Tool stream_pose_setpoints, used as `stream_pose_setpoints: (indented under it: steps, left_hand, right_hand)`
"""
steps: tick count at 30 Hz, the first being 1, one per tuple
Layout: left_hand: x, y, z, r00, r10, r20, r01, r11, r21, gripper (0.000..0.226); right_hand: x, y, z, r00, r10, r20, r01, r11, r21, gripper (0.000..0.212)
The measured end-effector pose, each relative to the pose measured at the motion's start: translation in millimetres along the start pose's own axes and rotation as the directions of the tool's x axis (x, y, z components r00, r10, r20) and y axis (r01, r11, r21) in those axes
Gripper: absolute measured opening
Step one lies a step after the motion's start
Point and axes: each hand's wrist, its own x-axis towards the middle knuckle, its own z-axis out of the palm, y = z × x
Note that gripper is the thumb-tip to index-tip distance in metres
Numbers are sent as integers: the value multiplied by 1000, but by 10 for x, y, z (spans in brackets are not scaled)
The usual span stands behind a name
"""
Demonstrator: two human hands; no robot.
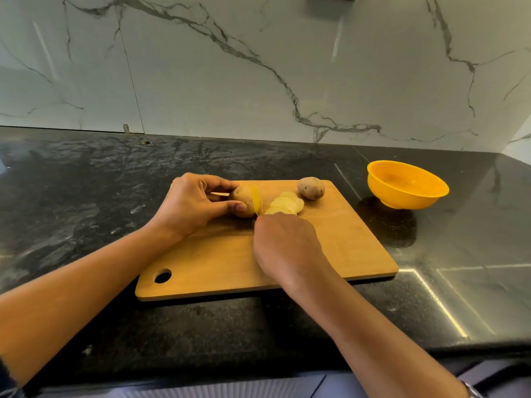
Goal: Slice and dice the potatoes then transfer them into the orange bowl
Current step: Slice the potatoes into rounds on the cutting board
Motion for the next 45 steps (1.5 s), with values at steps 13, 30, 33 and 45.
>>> stream_pose_setpoints:
  steps: [13, 30, 33, 45]
  left_hand:
    - [36, -11, -22, 999, -39, -5, 39, 999, 3, 49]
    - [34, -14, -38, 996, -78, 43, 80, 995, -55, 49]
    - [31, -8, -53, 994, -95, 62, 98, 994, -45, 50]
    - [-15, 9, 3, 1000, -5, -30, 6, 1000, 23, 54]
  right_hand:
    - [-276, 248, 189, 997, -5, -82, 0, 999, -54, 24]
    - [-58, 506, 76, 978, 178, -105, -156, 969, 193, 33]
    - [-100, 425, 72, 965, 131, -228, -86, 976, 198, 32]
    - [-142, 151, 18, 940, 48, -338, -22, 996, 81, 33]
